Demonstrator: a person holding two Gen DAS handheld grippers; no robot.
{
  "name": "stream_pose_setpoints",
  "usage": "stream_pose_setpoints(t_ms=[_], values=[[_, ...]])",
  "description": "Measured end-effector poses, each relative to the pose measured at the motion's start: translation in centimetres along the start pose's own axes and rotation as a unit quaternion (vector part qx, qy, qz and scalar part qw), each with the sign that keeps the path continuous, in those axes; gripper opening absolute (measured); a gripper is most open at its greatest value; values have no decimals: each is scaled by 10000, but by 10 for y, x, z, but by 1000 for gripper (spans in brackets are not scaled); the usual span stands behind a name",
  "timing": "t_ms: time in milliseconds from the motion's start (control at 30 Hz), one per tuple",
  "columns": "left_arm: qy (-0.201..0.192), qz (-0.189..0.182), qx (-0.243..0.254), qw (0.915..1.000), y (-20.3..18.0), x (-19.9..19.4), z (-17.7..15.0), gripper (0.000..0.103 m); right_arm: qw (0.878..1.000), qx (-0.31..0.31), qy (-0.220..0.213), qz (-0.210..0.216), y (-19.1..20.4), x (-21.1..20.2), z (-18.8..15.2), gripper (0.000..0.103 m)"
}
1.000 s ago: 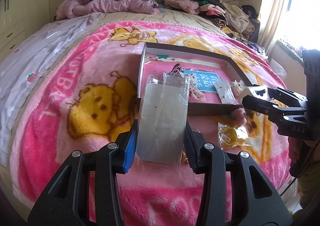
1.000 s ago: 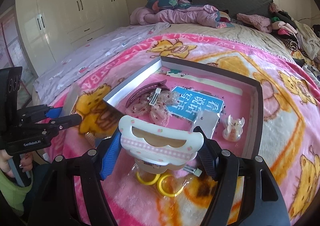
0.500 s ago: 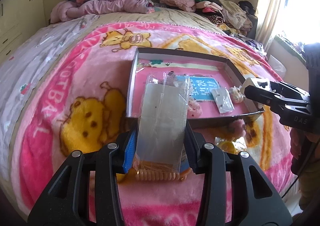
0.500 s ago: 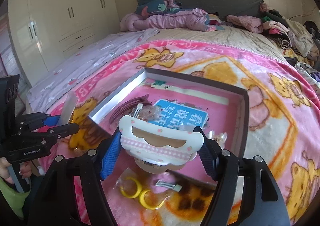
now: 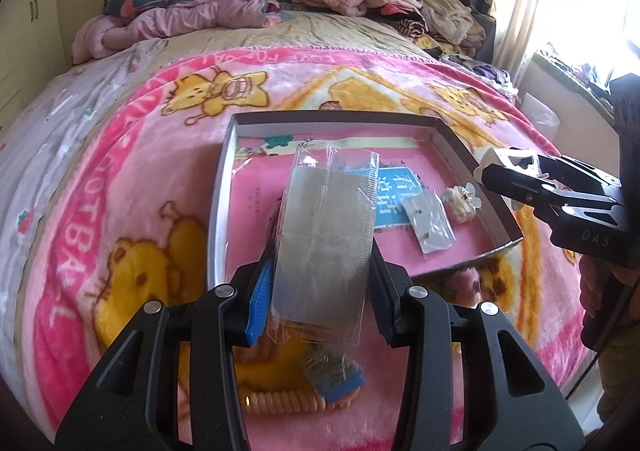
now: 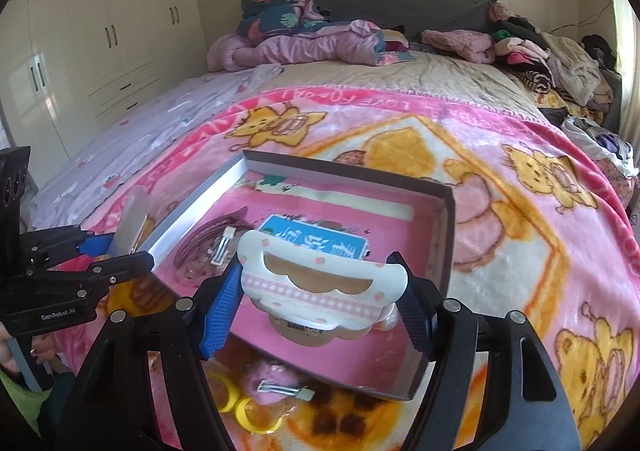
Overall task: Organize jewelry
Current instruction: 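Carry the clear bag and white claw clip over the grey box and lower them, then open both tools to release the bag and claw clip inside the box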
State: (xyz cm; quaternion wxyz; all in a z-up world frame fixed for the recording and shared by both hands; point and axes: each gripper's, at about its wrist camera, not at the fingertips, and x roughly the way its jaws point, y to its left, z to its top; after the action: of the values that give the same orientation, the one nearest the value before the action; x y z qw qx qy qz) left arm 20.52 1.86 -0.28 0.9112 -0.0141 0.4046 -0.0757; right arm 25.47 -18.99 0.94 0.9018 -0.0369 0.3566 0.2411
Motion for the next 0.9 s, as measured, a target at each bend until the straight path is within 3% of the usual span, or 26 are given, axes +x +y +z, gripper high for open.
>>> stream_pose_setpoints(t_ms=[400,900], values=[[52,-199,208,9996,-10,32,28,34,9993,127,-49,-335,-23,9,11,68],[285,-556,254,9977,-22,73,19,34,9981,93,257,-555,-43,45,14,68]])
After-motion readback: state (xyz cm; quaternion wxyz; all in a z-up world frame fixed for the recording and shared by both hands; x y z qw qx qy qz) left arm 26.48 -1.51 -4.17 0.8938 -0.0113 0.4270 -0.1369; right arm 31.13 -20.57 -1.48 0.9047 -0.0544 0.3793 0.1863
